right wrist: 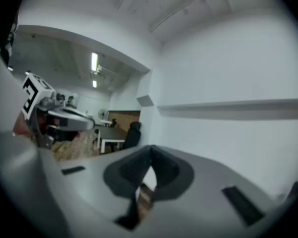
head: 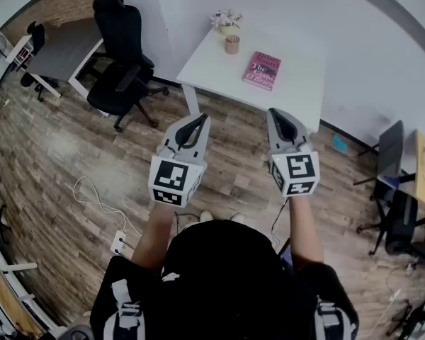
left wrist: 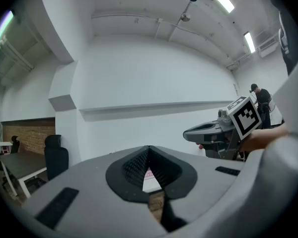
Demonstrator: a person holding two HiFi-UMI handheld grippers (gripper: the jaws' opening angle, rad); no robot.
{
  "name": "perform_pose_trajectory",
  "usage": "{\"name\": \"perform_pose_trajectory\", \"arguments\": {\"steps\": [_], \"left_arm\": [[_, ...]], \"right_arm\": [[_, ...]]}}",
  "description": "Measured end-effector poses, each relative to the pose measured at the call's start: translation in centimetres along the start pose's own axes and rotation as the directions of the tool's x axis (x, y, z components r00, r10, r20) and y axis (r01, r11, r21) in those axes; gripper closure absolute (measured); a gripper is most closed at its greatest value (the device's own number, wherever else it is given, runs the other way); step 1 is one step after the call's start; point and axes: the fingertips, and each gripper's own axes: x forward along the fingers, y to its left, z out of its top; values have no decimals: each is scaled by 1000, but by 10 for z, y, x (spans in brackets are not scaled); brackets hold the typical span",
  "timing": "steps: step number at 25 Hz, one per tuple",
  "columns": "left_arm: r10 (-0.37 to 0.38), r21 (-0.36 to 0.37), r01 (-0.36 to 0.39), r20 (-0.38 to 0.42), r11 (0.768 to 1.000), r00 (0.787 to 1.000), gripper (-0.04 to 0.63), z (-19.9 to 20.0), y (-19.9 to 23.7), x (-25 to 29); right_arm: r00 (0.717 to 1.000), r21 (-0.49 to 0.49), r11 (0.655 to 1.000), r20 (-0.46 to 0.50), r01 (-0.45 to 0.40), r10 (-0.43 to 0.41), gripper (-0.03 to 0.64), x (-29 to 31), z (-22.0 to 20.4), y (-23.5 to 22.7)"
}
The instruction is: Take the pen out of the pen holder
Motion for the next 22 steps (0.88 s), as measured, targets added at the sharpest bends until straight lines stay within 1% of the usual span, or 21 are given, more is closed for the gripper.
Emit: {"name": "perform_pose_trajectory", "arguments": {"steps": [4,9,14,18,22], "left_arm": [[1,3,-1,-6,1000,1000,578,-2,2,7],[10,-7,-10,-17,1000,1000,578,-6,-3,17],[16,-5,-16,-26,1000,1000,578,-9,-17,29],[36,1,-36,-33,999,999,578,-16,-30,34],[62,1,-62,-59,998,996,578,-24,-33,37]], "right_arm": [[1000,-12,1000,8,6,-6,583,5,1,-4],[1000,-16,1000,-1,-16,16,583,8,-5,-10],[999,2,999,-11,-41,42,581,6,-17,-22],[998,5,998,-15,-67,67,583,3,-31,-31],[997,6,997,-19,-76,76,581,7,-37,-39]]}}
